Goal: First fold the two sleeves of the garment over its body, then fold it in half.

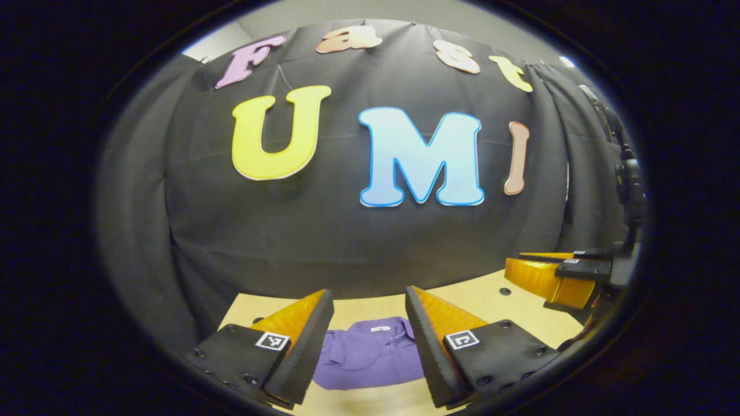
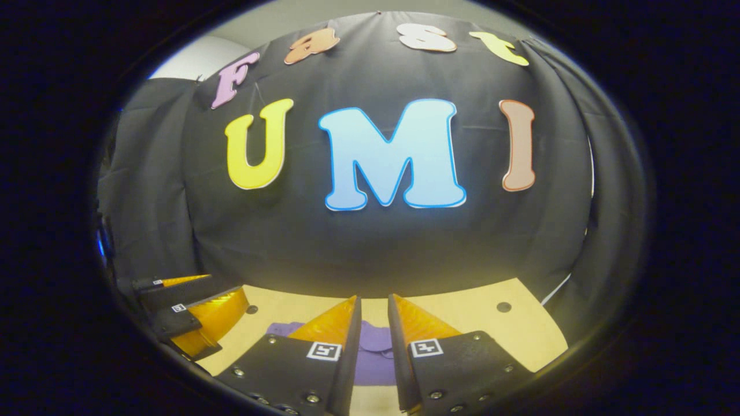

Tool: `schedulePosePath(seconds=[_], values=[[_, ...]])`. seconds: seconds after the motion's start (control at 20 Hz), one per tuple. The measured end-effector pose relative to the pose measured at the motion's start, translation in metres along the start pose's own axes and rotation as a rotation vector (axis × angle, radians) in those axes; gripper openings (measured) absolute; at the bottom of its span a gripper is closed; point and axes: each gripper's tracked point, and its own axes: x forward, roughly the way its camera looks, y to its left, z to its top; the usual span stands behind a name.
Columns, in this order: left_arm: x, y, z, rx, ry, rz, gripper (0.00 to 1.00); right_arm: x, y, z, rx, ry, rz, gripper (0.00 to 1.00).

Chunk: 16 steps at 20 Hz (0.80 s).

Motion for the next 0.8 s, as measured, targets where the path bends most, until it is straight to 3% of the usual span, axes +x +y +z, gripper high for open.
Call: schedulePosePath(seconds=[0.4,0.75,0.8], values=[[-0.070,-0.003,0.040,-0.027,-0.152,0.015,0.79,-0.052,0.021,0.025,-0.029,-0.099,0.035,0.29],[-0.110,0.016,0.040,-0.025,-0.178,0.072,0.79,-0.081,0.026,0.030,-0.012,-0.150,0.058,0.29],[-0.116,0.019,0.038,-0.026,-0.179,0.086,0.85,-0.083,0.025,0.030,-0.015,-0.157,0.053,0.23]])
